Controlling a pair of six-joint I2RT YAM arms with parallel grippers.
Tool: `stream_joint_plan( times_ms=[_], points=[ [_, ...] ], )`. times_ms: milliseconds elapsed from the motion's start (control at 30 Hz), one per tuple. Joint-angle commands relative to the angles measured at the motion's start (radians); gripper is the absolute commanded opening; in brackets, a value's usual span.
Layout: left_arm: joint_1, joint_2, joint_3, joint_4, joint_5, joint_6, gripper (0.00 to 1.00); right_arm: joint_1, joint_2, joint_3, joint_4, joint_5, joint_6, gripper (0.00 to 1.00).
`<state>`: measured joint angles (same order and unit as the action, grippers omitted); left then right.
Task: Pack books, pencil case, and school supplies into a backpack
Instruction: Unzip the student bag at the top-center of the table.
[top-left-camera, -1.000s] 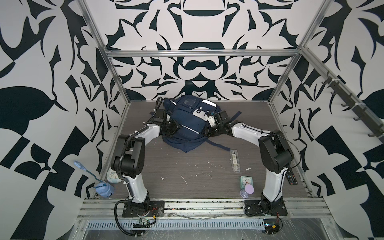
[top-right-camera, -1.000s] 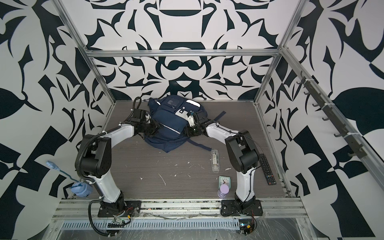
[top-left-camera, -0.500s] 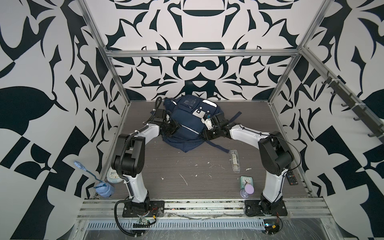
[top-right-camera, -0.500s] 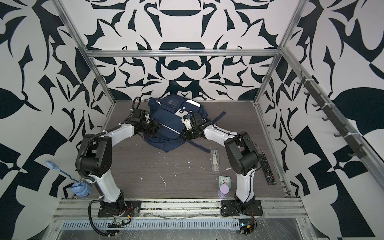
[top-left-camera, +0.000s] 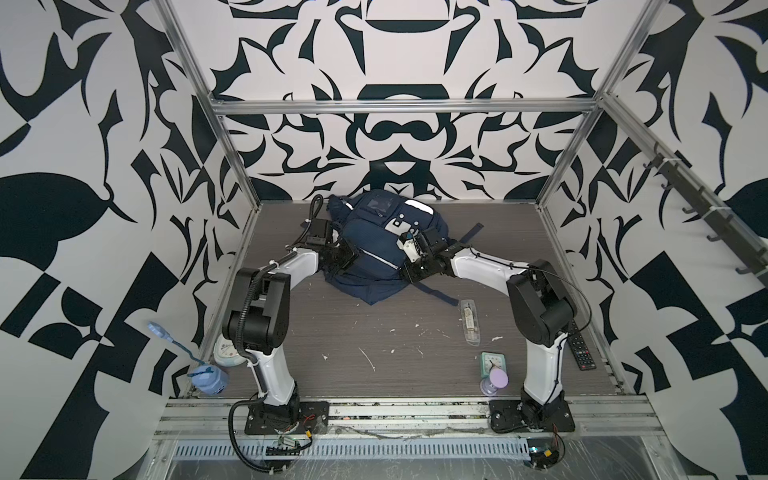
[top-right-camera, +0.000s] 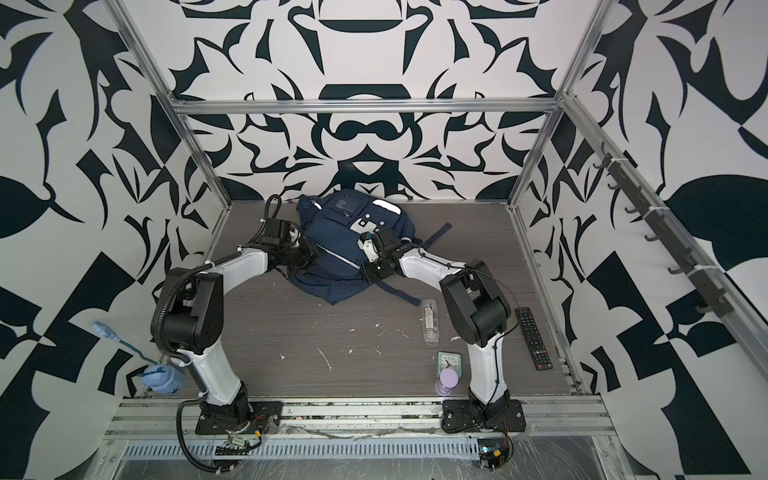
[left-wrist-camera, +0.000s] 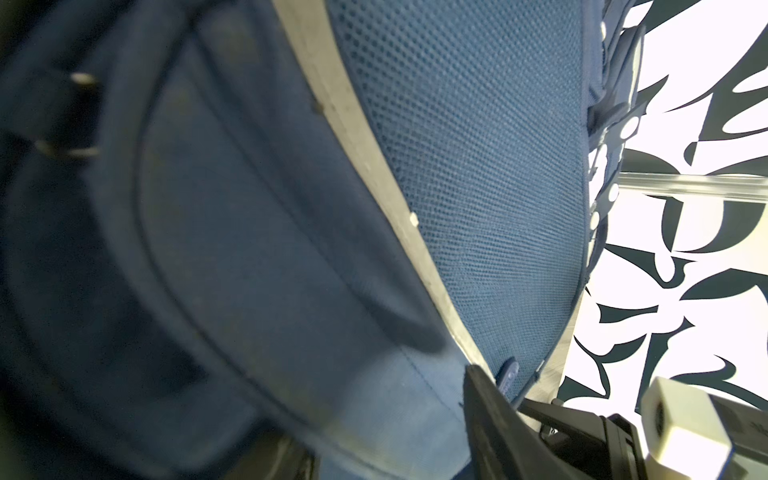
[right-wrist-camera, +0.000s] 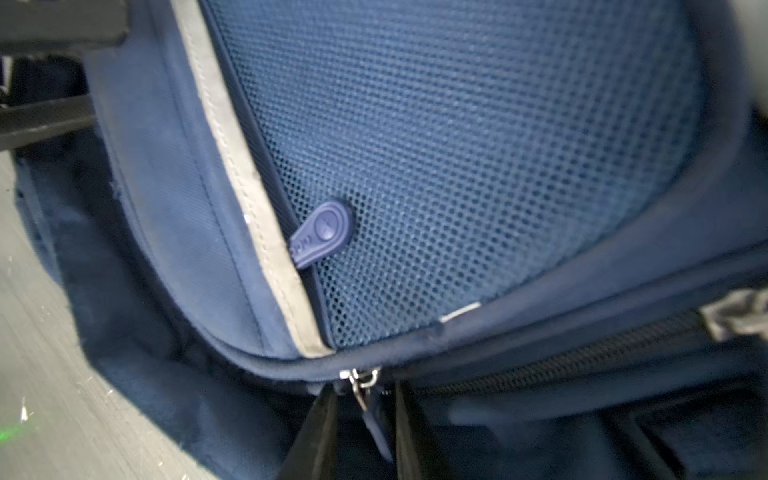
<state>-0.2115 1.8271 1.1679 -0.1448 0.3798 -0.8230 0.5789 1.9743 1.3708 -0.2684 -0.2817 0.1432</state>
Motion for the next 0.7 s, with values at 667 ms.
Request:
stream_joint_plan(
  times_ms=[667],
  points=[
    [0.001,-0.054,-0.066,0.068,0.052,-0.048,0.55,0.082,-0.196,-0.014,-0.112,0.094,-0.019,0.0]
  ],
)
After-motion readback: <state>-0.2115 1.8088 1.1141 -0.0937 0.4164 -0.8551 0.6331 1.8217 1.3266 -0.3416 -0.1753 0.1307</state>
